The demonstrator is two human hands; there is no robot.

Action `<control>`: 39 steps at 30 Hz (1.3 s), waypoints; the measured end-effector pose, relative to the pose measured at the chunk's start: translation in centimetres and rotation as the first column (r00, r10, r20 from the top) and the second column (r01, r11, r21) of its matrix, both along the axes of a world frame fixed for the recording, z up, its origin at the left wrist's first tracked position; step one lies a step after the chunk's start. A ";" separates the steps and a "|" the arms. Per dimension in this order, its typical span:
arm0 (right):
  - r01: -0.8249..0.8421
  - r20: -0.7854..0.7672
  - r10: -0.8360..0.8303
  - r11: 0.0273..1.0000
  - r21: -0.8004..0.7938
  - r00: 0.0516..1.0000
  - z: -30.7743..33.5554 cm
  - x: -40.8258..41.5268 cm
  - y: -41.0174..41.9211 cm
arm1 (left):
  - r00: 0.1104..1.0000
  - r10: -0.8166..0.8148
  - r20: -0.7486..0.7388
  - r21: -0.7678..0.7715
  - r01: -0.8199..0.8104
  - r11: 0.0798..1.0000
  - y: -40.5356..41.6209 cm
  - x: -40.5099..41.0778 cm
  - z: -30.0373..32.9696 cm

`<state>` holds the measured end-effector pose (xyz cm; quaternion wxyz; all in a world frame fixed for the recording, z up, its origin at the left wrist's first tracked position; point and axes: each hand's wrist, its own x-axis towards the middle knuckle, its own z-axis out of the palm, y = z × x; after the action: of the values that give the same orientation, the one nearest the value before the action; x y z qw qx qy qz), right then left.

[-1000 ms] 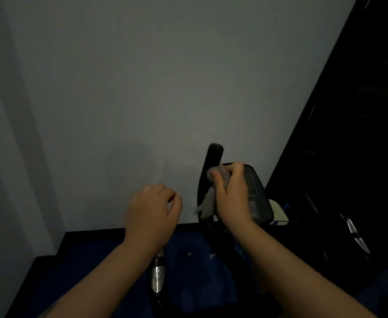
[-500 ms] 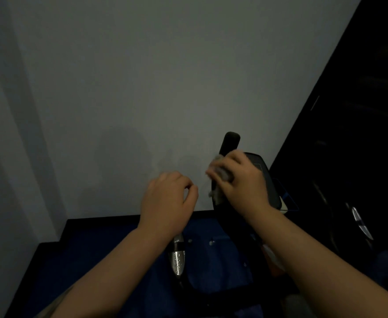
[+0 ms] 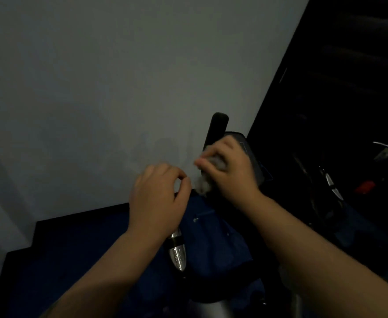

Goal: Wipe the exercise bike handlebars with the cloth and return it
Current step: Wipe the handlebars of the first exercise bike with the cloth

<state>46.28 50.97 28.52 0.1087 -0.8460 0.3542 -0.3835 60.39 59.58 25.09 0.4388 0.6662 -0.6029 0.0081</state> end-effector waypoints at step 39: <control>-0.199 0.197 0.150 0.945 0.259 0.969 -1.0 -5.0 0.4 | 0.981 0.055 -0.185 0.305 0.004 0.952 11.2 -14.6 -4.7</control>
<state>41.26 51.39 27.54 0.2899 -0.8136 0.3169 -0.3918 45.84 70.83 20.40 0.3870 0.7312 -0.5433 -0.1429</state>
